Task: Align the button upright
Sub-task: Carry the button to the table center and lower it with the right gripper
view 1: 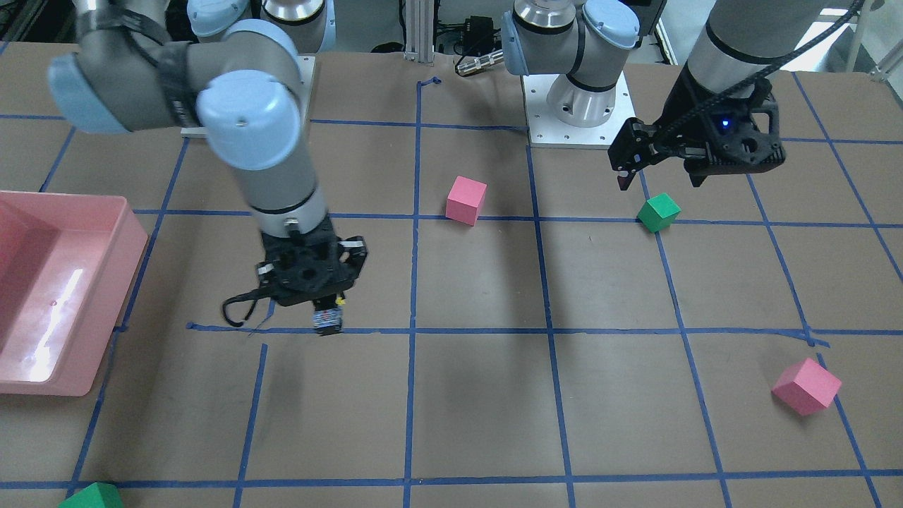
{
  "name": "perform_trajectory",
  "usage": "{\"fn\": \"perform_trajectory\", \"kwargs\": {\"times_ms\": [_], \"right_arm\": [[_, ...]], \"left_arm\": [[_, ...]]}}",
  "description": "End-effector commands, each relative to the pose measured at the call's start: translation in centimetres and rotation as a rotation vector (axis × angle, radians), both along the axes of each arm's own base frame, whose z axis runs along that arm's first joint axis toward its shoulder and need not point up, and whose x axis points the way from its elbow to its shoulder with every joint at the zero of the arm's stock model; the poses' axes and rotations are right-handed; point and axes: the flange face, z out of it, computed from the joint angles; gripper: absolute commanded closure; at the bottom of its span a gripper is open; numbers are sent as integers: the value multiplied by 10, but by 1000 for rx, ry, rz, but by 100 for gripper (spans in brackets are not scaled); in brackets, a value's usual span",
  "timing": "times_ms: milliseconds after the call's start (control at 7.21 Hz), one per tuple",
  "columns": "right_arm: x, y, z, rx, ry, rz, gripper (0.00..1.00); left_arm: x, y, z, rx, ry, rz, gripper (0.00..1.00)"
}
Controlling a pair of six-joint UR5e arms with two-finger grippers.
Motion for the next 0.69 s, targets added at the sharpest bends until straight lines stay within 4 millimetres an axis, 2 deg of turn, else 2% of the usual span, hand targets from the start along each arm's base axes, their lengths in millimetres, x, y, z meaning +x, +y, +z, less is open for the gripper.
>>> {"fn": "perform_trajectory", "kwargs": {"times_ms": [0, 277, 555], "right_arm": [[101, 21, -68, -36, -28, 73, 100], [105, 29, -91, -7, -5, 45, 100], [104, 30, -124, 17, -9, -52, 100]], "left_arm": [[21, -3, -3, 9, 4, 37, 0], [22, -3, -4, 10, 6, 55, 0], [22, -2, -4, 12, 1, 54, 0]]}}
